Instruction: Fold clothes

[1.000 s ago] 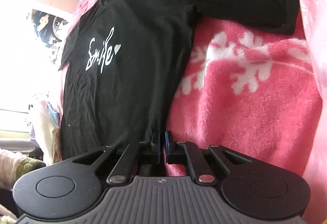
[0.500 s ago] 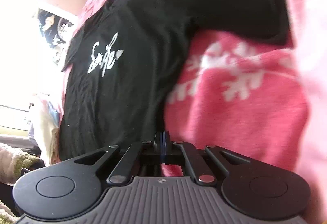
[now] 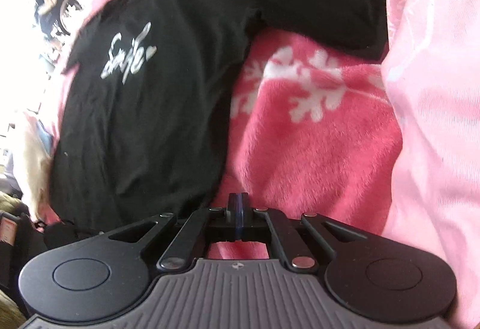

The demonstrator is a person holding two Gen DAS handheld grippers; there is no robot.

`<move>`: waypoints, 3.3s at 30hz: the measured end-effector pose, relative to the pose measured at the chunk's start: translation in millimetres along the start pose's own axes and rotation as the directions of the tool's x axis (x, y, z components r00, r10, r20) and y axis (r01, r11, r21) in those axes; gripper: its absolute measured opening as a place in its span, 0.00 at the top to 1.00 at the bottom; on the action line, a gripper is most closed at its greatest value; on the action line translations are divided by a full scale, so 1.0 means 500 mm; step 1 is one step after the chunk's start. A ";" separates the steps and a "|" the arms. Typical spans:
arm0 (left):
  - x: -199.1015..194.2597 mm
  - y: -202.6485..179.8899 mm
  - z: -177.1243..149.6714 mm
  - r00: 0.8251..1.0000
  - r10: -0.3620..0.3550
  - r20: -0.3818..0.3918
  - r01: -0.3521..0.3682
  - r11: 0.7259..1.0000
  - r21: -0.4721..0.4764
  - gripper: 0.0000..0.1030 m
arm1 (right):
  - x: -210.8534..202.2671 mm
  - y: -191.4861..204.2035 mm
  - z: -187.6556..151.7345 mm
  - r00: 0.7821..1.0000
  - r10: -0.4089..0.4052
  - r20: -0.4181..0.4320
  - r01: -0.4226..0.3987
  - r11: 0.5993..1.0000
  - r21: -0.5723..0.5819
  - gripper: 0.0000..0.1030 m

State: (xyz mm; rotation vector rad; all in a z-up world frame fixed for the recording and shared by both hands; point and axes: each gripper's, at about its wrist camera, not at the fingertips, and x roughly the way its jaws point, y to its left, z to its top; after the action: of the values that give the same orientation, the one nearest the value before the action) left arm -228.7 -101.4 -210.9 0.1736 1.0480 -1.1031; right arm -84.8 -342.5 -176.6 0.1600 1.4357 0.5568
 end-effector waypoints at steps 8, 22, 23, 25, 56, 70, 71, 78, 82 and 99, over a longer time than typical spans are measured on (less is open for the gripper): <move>0.003 -0.002 0.000 1.000 0.000 0.002 0.000 1.000 0.008 0.44 | -0.003 -0.035 0.036 0.974 0.152 0.170 -0.178 0.972 0.150 0.72; 0.002 -0.001 0.003 1.000 0.003 -0.001 -0.003 1.000 -0.012 0.44 | 0.007 -0.007 -0.004 0.994 -0.062 0.094 0.057 0.997 0.054 1.00; 0.002 0.000 0.003 1.000 0.002 -0.001 -0.002 1.000 -0.012 0.44 | 0.008 -0.004 -0.003 0.993 -0.084 0.089 0.080 0.996 0.042 1.00; 0.002 0.002 0.003 1.000 -0.002 0.001 0.002 1.000 -0.014 0.44 | 0.001 0.003 0.003 0.990 -0.093 0.109 0.090 0.995 0.038 1.00; -0.001 -0.044 -0.031 0.999 -0.032 -0.011 0.032 0.999 -0.005 0.41 | 0.093 0.181 -0.095 0.961 -0.260 -0.094 0.061 0.531 -0.845 0.85; -0.008 -0.056 -0.033 0.998 -0.055 -0.028 0.054 0.998 -0.030 0.41 | 0.138 0.228 -0.151 0.916 -0.266 -0.300 -0.177 0.405 -0.897 0.79; -0.015 -0.053 -0.034 0.998 -0.057 -0.032 0.056 0.998 -0.042 0.42 | 0.131 0.223 -0.136 0.902 -0.288 -0.322 -0.177 0.434 -0.883 0.80; -0.052 -0.006 -0.020 1.000 -0.023 -0.006 0.022 0.985 -0.172 0.42 | 0.098 0.245 -0.072 0.964 -0.144 -0.224 -0.116 0.529 -0.840 0.68; -0.025 -0.007 -0.042 0.999 -0.031 -0.042 0.023 0.982 -0.187 0.42 | 0.128 0.233 -0.112 0.939 -0.191 -0.285 -0.153 0.510 -0.846 0.64; -0.114 0.166 0.215 0.888 0.394 0.237 -0.380 0.919 -0.105 0.43 | -0.136 0.129 0.299 0.855 -0.324 0.405 0.457 0.839 -0.295 0.62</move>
State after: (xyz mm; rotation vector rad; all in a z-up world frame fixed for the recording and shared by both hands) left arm -100.6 -87.1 -139.7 0.1830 0.7694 -0.7089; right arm 39.7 -284.5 -66.4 -0.3403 0.9568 0.4265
